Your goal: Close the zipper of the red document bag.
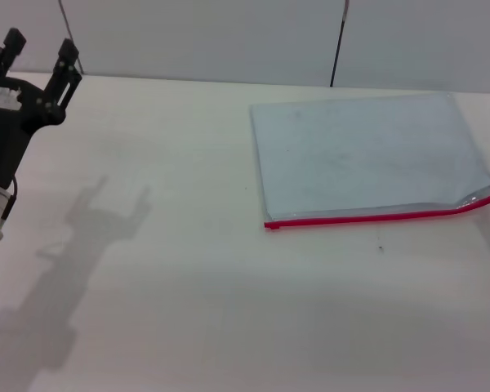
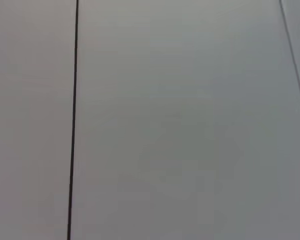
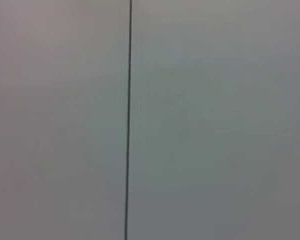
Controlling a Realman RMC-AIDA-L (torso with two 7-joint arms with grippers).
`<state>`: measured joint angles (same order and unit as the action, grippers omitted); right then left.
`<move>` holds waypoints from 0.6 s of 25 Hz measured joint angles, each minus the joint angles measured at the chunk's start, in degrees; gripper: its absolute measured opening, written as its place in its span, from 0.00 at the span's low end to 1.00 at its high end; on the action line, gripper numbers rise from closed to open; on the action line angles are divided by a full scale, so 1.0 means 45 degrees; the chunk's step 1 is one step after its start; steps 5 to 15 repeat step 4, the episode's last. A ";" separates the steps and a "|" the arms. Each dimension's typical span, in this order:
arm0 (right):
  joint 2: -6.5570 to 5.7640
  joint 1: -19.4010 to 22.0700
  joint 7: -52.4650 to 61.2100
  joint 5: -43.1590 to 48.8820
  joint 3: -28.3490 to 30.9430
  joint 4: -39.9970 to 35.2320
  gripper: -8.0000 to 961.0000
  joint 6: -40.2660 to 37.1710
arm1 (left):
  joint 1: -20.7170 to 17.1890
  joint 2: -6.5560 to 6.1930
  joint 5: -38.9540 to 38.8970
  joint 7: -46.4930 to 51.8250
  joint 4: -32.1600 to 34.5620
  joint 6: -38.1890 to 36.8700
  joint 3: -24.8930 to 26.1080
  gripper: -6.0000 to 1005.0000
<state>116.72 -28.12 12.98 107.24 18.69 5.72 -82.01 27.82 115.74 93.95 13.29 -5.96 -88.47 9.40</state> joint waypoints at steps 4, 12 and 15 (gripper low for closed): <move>-0.0007 -0.0001 0.0000 -0.0049 -0.0062 0.0006 0.75 -0.0277 | 0.0033 0.0037 0.0022 0.0129 0.0007 -0.0309 -0.0004 0.73; -0.0007 -0.0001 0.0000 -0.0049 -0.0062 0.0006 0.75 -0.0277 | 0.0033 0.0037 0.0022 0.0129 0.0007 -0.0309 -0.0004 0.73; -0.0007 -0.0001 0.0000 -0.0049 -0.0062 0.0006 0.75 -0.0277 | 0.0033 0.0037 0.0022 0.0129 0.0007 -0.0309 -0.0004 0.73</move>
